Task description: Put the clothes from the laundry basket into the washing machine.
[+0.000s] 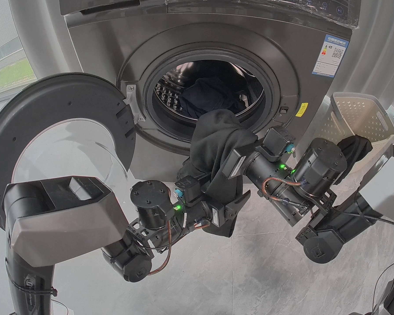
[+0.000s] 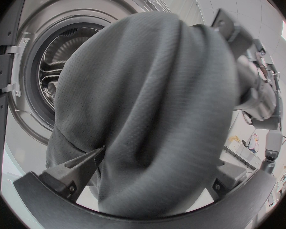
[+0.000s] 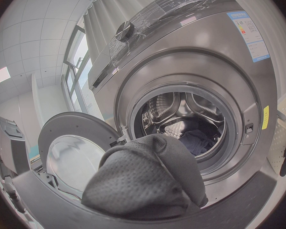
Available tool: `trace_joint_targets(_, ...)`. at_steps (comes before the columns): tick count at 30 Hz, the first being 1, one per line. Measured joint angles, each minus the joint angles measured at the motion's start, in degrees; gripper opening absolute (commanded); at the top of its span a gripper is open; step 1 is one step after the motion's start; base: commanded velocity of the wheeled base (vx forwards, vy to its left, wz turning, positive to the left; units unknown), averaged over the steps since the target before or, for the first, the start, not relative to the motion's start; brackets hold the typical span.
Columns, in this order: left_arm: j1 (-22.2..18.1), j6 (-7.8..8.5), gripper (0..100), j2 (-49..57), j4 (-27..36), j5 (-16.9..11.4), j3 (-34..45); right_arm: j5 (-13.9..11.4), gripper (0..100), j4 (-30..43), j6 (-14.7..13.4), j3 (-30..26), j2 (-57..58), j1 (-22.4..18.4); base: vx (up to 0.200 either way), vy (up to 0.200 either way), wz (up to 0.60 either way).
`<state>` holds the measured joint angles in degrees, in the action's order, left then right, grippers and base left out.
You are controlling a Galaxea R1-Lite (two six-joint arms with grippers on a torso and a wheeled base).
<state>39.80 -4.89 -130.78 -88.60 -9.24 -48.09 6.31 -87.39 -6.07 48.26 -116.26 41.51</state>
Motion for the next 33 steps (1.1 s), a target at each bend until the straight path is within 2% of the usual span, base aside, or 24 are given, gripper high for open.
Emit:
trace_joint_targets(7,-2.18,0.05,100,-2.46,0.02,2.38,-3.58,0.30,0,0.28,-0.27,-1.51,1.82,1.34,0.000,0.000,0.00)
trace_joint_targets(17,-3.56,-0.01,100,-4.06,0.11,3.36,-5.57,0.44,0,0.49,-0.38,-2.68,3.75,2.51,0.000,0.000,0.00)
trace_joint_targets(18,-3.61,-0.04,0,-4.14,0.13,3.91,-5.92,0.44,0,0.49,-0.41,-2.82,3.83,2.51,0.000,0.000,0.00)
trace_joint_targets(20,-3.75,-0.12,0,-4.33,0.06,5.68,-7.12,0.41,0,0.44,-0.57,-3.08,3.94,2.62,0.000,0.000,0.00)
trace_joint_targets(22,-3.78,-0.22,0,-4.36,0.06,6.29,-7.97,0.50,0,0.46,-0.68,-3.23,3.96,2.65,0.000,0.000,0.00)
trace_joint_targets(27,-3.93,-1.68,0,-4.06,0.04,6.73,-9.40,1.05,0,0.39,-0.77,-3.50,4.00,2.62,0.000,0.000,0.00)
trace_joint_targets(33,-4.04,-2.13,0,-2.62,0.00,6.75,-8.94,1.05,0,0.33,-0.93,-3.97,4.11,1.71,0.000,0.000,0.00)
